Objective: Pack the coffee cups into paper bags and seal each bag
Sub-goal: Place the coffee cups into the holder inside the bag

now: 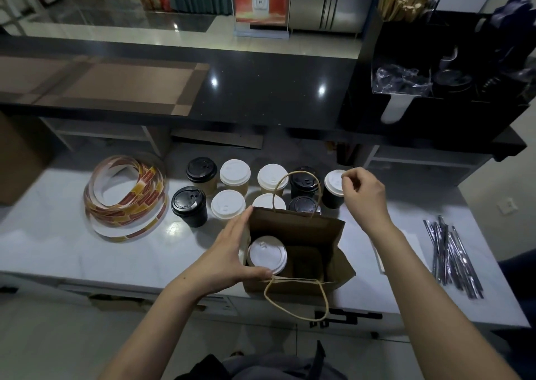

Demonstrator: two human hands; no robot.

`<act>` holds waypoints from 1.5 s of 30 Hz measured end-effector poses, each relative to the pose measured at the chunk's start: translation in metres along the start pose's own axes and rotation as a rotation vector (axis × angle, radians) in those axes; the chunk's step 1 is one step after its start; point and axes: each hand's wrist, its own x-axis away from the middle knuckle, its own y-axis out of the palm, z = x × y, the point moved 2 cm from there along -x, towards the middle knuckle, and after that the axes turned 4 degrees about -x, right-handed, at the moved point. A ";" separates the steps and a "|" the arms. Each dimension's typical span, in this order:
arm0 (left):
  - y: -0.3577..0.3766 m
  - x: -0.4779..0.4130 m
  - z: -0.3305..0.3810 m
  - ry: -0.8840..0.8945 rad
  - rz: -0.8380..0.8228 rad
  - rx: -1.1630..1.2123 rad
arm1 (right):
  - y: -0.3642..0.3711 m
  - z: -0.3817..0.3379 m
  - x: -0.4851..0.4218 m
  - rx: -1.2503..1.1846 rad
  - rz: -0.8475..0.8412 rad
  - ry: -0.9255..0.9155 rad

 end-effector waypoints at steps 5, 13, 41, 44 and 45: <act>0.000 0.001 0.000 -0.001 -0.006 -0.014 | 0.018 0.048 -0.029 0.225 -0.088 0.163; -0.001 0.000 0.003 -0.013 -0.028 -0.021 | 0.038 0.072 -0.048 0.392 -0.097 0.188; 0.000 -0.002 0.002 -0.011 -0.037 -0.023 | -0.007 0.027 -0.005 0.113 -0.048 0.155; -0.001 -0.002 0.003 -0.008 -0.031 -0.019 | -0.023 0.003 0.002 -0.049 -0.027 0.126; -0.001 -0.002 0.003 -0.003 -0.029 -0.016 | -0.029 -0.004 0.005 -0.088 -0.020 0.111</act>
